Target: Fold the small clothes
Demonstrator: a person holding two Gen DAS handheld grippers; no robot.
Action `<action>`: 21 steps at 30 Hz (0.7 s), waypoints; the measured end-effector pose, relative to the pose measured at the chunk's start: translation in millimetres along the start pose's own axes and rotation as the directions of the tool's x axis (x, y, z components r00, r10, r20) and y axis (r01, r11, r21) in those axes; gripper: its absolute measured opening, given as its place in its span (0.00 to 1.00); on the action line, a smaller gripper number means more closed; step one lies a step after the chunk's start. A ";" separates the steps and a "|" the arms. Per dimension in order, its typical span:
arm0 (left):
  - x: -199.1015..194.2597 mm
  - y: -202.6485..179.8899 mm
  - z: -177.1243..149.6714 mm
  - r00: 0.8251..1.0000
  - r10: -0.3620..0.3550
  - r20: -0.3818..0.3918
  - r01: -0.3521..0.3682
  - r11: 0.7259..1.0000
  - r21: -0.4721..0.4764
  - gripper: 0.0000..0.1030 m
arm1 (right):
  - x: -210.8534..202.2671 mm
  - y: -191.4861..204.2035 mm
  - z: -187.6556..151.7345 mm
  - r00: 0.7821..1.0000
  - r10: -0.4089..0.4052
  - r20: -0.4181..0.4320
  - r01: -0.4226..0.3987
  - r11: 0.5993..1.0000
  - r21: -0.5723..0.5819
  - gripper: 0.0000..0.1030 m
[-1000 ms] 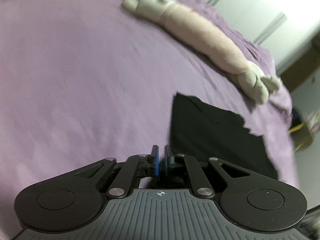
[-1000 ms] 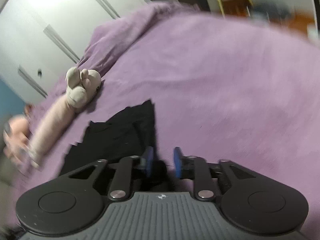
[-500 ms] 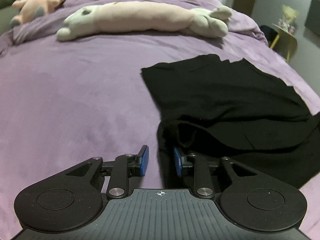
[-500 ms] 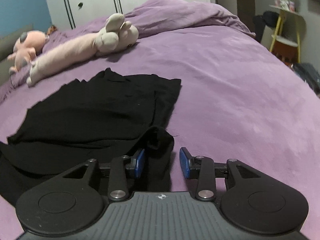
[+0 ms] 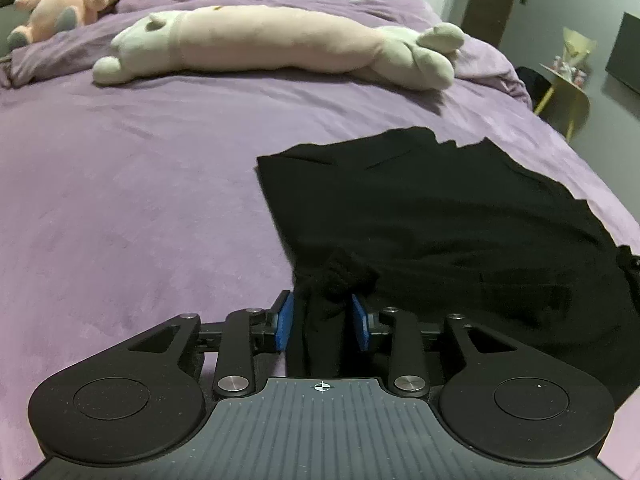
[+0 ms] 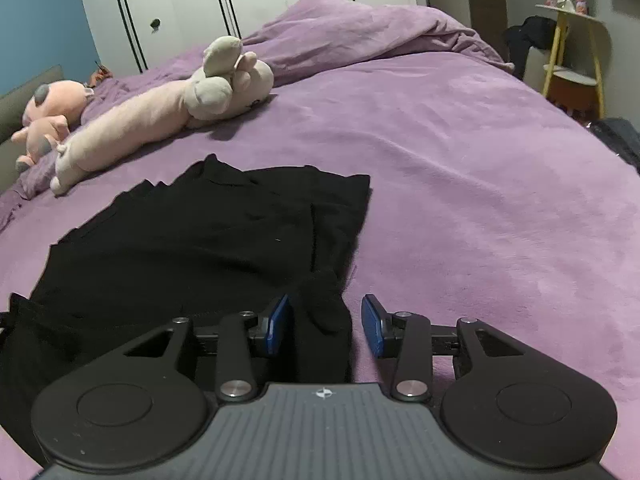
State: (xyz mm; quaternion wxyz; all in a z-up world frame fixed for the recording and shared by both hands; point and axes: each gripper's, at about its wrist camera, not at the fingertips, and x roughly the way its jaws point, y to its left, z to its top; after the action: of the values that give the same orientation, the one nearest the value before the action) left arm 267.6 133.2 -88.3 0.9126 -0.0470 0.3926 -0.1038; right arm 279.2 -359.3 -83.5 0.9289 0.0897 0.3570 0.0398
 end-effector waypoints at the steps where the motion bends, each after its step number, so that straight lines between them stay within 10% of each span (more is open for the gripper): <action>1: 0.7 -1.0 0.9 1.000 -0.001 0.002 0.001 1.000 -0.003 0.33 | 0.1 0.4 -0.3 1.000 0.003 0.005 -0.003 1.000 0.002 0.37; 7: -3.6 -9.6 -0.9 0.998 0.034 0.048 -0.034 0.999 0.006 0.19 | -8.8 8.2 -7.8 0.999 -0.014 0.051 0.015 1.000 -0.016 0.08; 21: -48.9 -43.7 -8.8 0.974 0.017 0.225 -0.042 0.994 0.103 0.10 | -43.5 4.7 -9.4 0.989 0.049 0.139 -0.061 0.995 0.083 0.05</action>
State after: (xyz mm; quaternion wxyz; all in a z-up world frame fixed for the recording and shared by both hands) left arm 221.8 101.7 -52.5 0.9537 -0.0036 0.2816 -0.1052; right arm 240.5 -359.4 -60.9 0.9450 0.1423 0.2914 0.0436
